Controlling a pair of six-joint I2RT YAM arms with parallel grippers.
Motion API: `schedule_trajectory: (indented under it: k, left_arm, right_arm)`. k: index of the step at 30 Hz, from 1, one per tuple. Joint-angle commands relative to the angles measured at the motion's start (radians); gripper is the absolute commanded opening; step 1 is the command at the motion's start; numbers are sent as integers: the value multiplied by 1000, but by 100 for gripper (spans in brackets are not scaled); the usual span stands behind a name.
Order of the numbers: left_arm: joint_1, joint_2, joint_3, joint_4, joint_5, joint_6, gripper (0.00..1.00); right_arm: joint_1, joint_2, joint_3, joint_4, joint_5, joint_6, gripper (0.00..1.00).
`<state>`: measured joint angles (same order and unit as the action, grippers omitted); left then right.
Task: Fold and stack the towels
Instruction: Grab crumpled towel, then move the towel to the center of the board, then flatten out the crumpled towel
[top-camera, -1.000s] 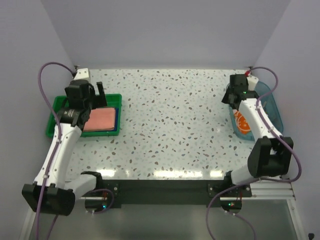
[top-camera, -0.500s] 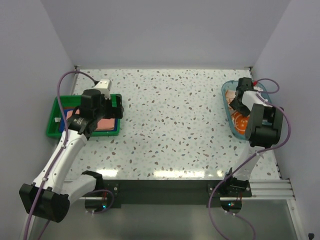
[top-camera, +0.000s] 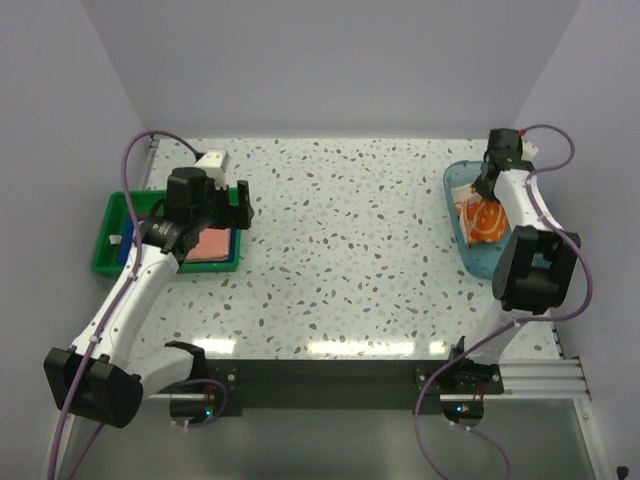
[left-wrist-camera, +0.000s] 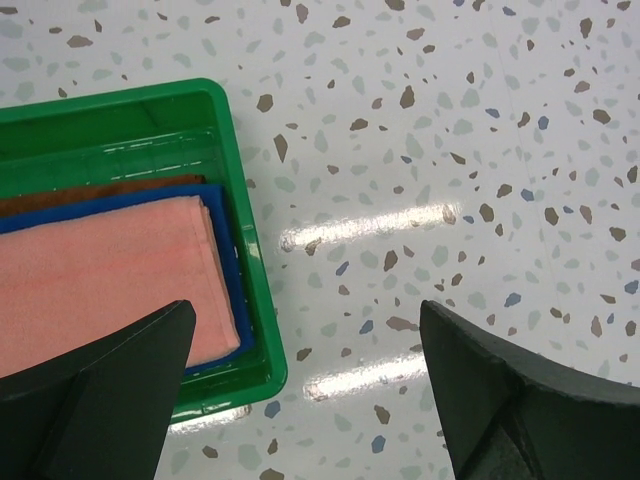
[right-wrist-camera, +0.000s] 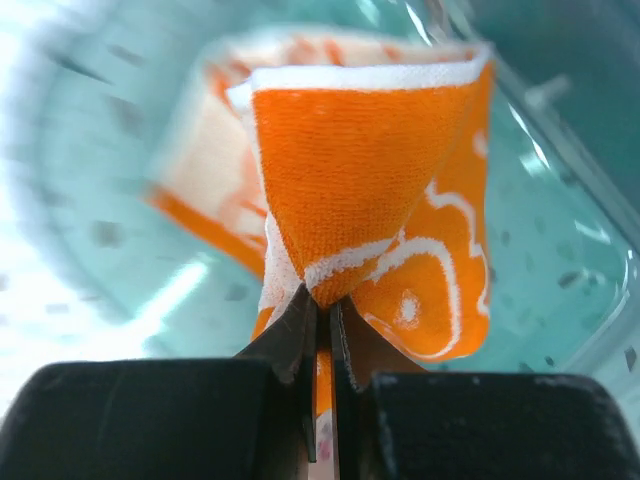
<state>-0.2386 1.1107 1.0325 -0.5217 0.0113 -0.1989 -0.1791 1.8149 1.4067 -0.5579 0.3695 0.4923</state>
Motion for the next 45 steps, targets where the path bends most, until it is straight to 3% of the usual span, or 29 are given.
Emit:
schedule_trajectory:
  k: [1,6,11,13,16,17,20,24,27,31,34,39,45]
  left_arm:
    - [-7,32,103,5,26,-19,100]
    - [-8,86,201,-40,38,-27,100]
    - [-7,92,248,-83,45,-39,100]
    - [-7,95,250,-93,59,-36,100]
    - [-7,106,242,-100,96,-33,100]
    - [-7,109,229,-98,104,-34,100]
    - [-8,121,181,-72,150,-45,100]
    - [-30,149,107,-17,216,-77,100]
    - [-91,195,64,23,217,-117,100]
    - [-197,300,26,78,139,-165,100]
    - [-240,383,9,132,66,-197,94]
    - [-274,509,44,193,19,-240,74]
    - [-323,621,69,186,-34,-286,72]
  right_arm:
    - [84,-152,211,-52,-30,-27,0]
    - [305,-201,388,-83,-34,38,0]
    - [505,-282,333,-7,-46,178,0]
    - [553,-359,214,71,-47,232,0]
    - [651,-463,-6,154,-23,362,8]
    - [668,-483,-62,171,-26,382,19]
    - [746,-552,-320,156,-44,469,39]
    - [843,-660,-520,33,-38,525,51]
    - [848,-706,-569,-27,-55,394,63]
    - [848,-629,-483,-62,-95,146,70]
    - [846,-517,-393,-71,-150,-9,70]
    - [856,-407,-330,-50,-323,-194,68]
    - [906,-293,-336,-60,-368,-276,67]
